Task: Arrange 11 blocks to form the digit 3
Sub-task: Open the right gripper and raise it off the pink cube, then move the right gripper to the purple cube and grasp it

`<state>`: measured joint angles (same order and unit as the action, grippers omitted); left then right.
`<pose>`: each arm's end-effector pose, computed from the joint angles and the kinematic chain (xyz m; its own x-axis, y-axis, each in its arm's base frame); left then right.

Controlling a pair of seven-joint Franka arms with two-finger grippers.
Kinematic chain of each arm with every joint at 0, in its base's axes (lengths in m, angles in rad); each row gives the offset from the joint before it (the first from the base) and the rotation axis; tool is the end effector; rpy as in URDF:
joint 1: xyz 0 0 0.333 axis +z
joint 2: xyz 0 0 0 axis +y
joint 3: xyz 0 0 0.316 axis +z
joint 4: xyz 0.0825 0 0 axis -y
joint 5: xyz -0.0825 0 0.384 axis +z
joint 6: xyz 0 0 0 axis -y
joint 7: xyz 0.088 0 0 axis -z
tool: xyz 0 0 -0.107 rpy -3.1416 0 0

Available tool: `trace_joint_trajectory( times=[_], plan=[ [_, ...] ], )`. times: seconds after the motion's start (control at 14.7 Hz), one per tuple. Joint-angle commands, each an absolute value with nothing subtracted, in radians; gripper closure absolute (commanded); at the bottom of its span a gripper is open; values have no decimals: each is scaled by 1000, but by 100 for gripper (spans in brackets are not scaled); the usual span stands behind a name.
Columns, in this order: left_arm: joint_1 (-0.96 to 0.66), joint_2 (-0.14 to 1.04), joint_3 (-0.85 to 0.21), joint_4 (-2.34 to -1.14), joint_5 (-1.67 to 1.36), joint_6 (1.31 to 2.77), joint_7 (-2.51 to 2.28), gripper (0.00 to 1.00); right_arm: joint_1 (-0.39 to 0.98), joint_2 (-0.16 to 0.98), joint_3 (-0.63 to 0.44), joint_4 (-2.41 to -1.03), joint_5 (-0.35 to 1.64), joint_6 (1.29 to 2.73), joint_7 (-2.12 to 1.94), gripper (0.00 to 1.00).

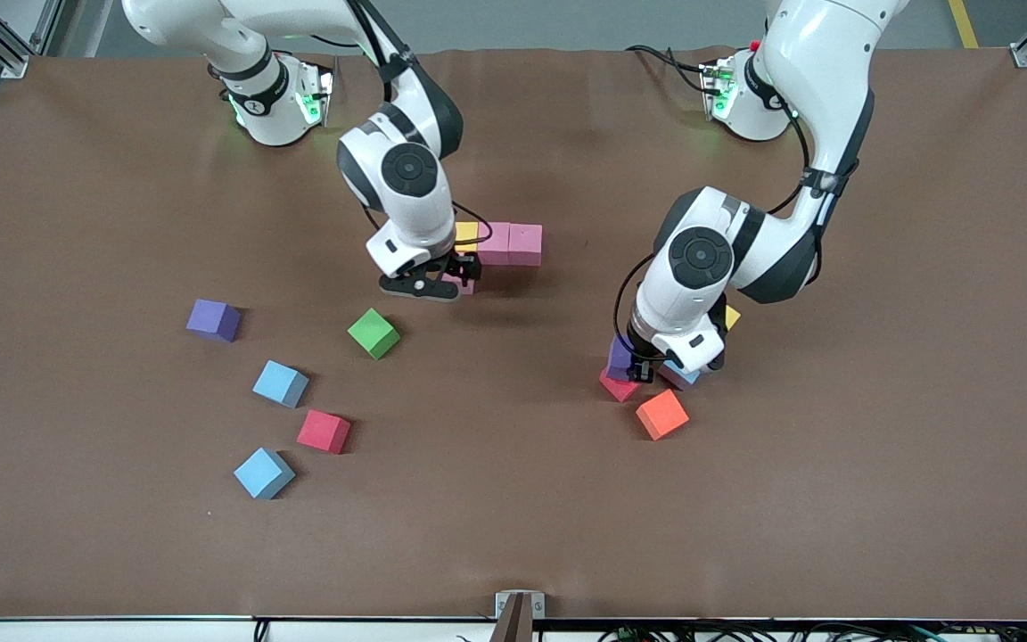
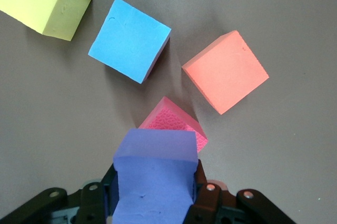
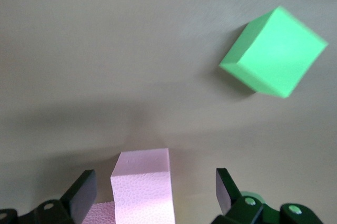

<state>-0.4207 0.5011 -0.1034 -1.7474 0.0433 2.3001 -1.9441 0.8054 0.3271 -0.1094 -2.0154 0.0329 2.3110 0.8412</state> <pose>0.5825 -0.3281 0.2932 0.1647 0.9857 -0.0347 0.9856 -0.1631 0.0452 0.4566 0.3848 0.2885 0.9867 -0.1619 -0.0109 -0.1616 -0.9864 0.0294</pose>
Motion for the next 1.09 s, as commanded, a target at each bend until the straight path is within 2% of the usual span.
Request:
trace_joint_trajectory(
  times=[0.0, 0.14, 0.34, 0.61, 0.82, 1.02],
  plan=[
    [-417, 505, -104, -1724, 37, 2269, -1948, 68, 747, 229, -100, -2071, 34, 2289, 847, 0],
    [-419, 505, -104, -1723, 35, 2264, -1948, 68, 695, 190, -100, -2083, 34, 2286, 848, 0],
    [-422, 506, -104, -1723, 35, 2264, -1950, 68, 588, 121, -115, -2072, 32, 2153, 848, 0],
    [-419, 503, -104, -1723, 32, 2263, -1948, 68, 448, 46, -117, -2039, 34, 2043, 836, 0],
    [-419, 502, -104, -1723, 32, 2263, -1950, 68, 348, 67, -117, -1924, 6, 1919, 784, 0],
    [-419, 499, -104, -1721, 32, 2253, -1950, 68, 280, 72, -115, -1925, 6, 1924, 732, 0]
  ],
)
